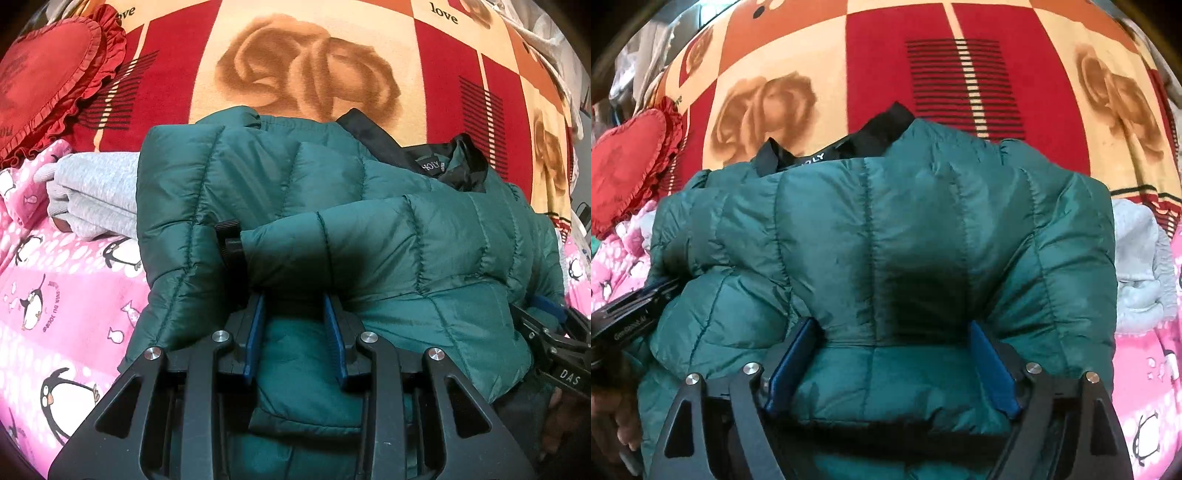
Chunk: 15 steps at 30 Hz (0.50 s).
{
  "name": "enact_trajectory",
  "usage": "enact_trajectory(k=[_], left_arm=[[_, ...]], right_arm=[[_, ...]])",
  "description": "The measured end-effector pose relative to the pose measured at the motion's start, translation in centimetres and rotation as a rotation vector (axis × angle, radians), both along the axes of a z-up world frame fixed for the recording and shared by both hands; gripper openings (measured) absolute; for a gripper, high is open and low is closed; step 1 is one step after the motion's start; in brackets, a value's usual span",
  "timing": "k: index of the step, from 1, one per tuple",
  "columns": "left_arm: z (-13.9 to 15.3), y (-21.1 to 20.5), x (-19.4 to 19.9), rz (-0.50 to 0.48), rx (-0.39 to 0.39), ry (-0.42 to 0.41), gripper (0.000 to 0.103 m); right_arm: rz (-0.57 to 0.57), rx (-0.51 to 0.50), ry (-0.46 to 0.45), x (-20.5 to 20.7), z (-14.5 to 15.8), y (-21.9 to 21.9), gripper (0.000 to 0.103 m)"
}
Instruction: Fold large clothes
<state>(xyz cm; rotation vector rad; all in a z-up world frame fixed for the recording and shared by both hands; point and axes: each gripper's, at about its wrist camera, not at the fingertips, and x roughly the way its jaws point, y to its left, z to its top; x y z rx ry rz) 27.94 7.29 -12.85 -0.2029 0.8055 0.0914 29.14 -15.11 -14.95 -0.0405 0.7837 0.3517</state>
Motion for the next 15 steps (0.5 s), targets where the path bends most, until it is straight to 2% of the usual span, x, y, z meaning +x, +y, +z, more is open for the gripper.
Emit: enact_trajectory(k=[15], left_arm=[[-0.1,0.1,0.0,-0.001,-0.001,-0.006,0.031]], right_arm=[[-0.006,-0.011,-0.027,-0.3,-0.4,0.9,0.082]])
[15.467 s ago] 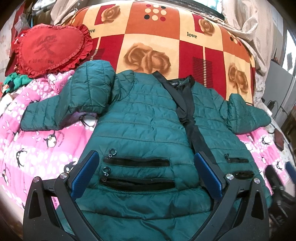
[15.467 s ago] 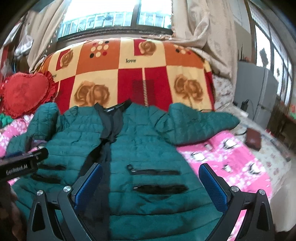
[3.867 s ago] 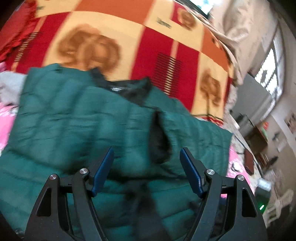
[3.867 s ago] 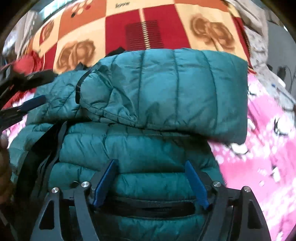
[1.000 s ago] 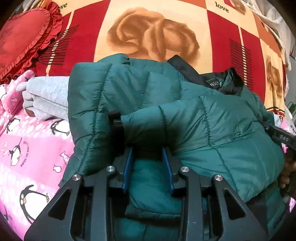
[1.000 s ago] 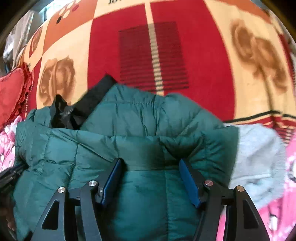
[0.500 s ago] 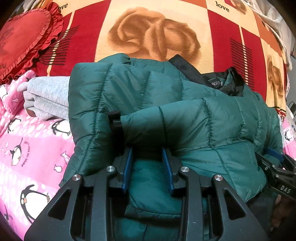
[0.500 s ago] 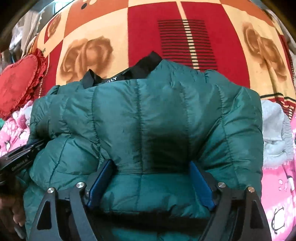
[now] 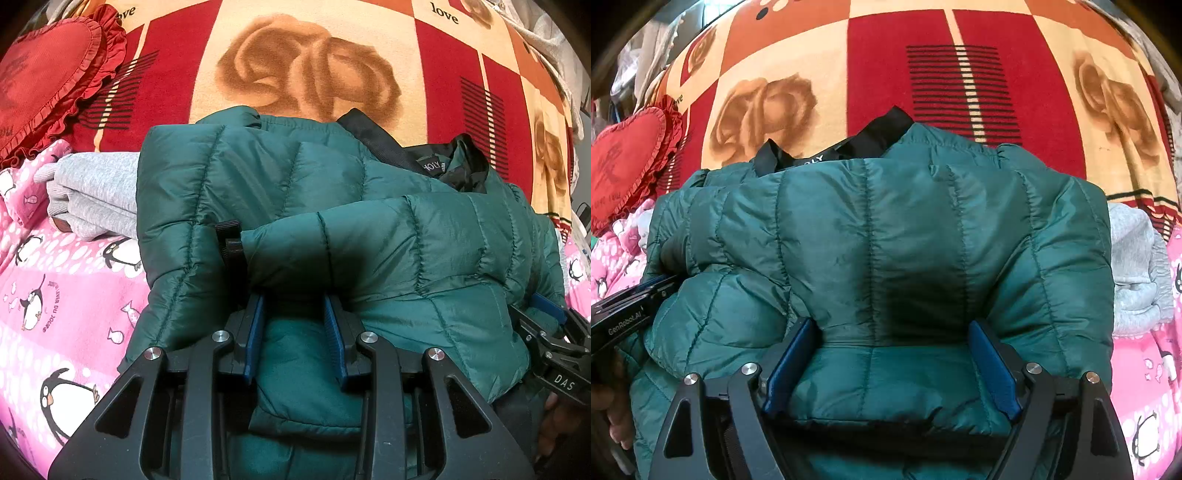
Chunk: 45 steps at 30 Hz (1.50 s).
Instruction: Fold large clothes
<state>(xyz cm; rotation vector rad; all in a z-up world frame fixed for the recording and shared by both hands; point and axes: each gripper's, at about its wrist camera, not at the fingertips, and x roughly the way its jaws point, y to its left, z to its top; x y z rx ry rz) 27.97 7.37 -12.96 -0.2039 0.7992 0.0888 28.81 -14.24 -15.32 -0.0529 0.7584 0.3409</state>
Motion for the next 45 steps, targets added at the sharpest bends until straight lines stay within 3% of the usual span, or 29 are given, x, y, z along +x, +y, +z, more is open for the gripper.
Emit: enact_trajectory(k=[35,38,42,45], left_arm=[[0.1,-0.2,0.3,-0.009,-0.014,0.014,0.033],[0.4,0.2,0.1,-0.012,-0.037,0.022,0.033],[2.9,0.8,-2.0,-0.037,-0.049,0.022,0.033],[4.8,0.8,-5.0,-0.095,0.029,-0.009,0.037]], right_arm=[[0.0,-0.012,0.014,0.1,-0.3,0.1,0.084],[0.014,0.004,0.078,0.6,0.8,-0.7,0.083],[-0.005,0.022,0.009,-2.5,3.7,-3.6,0.083],[-0.002,-0.002,0.003,-5.3,4.6,-6.4,0.083]])
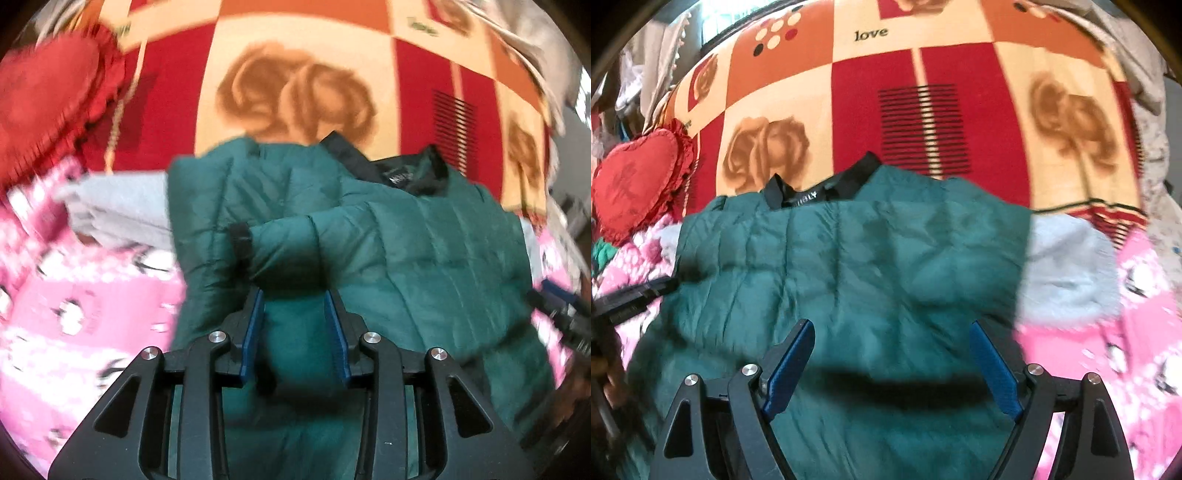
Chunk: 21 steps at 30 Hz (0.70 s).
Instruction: Fold large clothes
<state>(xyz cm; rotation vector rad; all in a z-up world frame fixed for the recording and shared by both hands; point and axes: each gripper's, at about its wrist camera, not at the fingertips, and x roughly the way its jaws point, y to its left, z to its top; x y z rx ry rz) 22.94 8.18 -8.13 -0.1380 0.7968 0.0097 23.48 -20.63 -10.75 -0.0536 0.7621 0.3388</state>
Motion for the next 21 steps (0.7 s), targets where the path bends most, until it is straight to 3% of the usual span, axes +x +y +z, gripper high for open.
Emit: enact_trajectory(k=[1,2,3,7,11,14,16,21], left_arm=[[0.3,0.1,-1.2,-0.025,0.016,-0.001,0.044],[0.4,0.3,-2.5,-0.054,0.026,0.008,0.062],[0.3,0.5,-3.6,-0.072,0.035,0.015,0.069],[-0.6,1.4,-9.1,-0.115,0.116,0.041,0.069],[-3.2,2.3,-12.0,-0.133,0.08,0.148,0.069],[-4.4,3.2,-13.3,-0.114,0.063,0.158,0.069],[-4.6,4.3,-14.0,-0.093,-0.009,0.171,0.069],[-5.1,7.5,-15.9,-0.048,-0.15,0.185,0.069]], right_arm=[[0.006,-0.011,0.004,-0.9,0.0,-0.6,0.083],[0.022,-0.024,0.008,-2.3,-0.1,-1.6,0.083],[0.041,-0.037,0.01,-3.8,-0.3,-2.6,0.083],[0.116,-0.116,0.056,-8.5,-2.0,-4.9,0.083],[0.134,-0.237,0.145,-11.7,-5.4,-6.8,0.083],[0.105,-0.171,0.138,-13.1,-5.7,-8.9,0.083],[0.064,-0.103,0.152,-13.8,-5.5,-10.7,0.083],[0.022,-0.058,0.11,-16.5,-5.6,-13.3,0.084]])
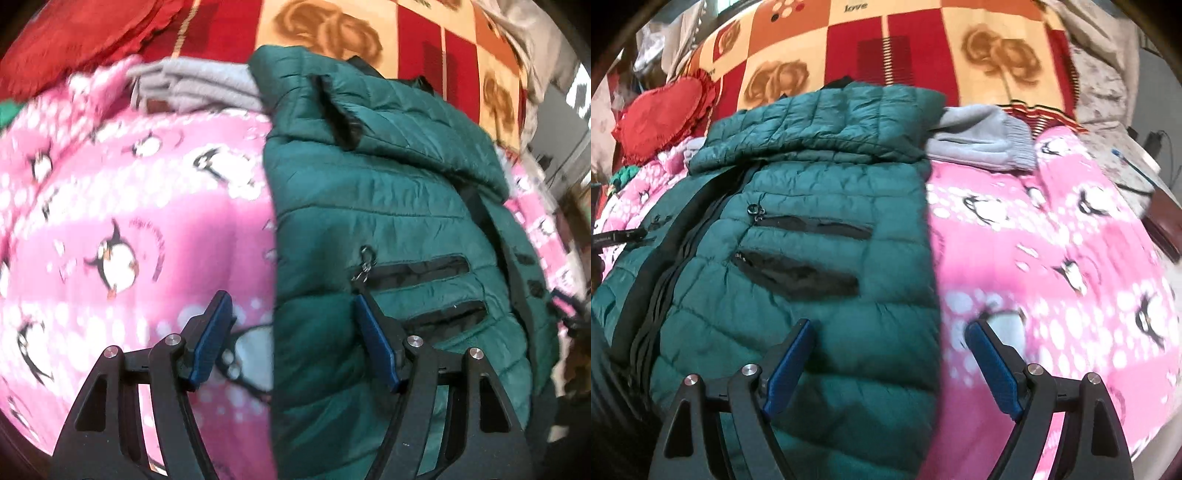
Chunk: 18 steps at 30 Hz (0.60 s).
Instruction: Fold large clothes
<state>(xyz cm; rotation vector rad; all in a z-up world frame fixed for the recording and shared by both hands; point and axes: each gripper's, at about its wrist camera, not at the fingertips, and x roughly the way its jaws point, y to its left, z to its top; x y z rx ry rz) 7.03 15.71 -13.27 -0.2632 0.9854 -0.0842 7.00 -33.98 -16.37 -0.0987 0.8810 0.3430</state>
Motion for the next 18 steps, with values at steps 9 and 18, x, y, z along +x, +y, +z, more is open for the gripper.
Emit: enact_trajectory(k=[9,18], left_arm=[[-0.9,0.5,-2.9,-0.034,-0.054,-0.05,0.071],[-0.9,0.8,-3.5,-0.033,-0.099,-0.076,0.071]], right_arm=[[-0.108,0.231,0.019,-1.8,-3.7,-3.3,0.097],[-0.123,0.211,-0.005,-1.8,-3.9,-2.4,0.103]])
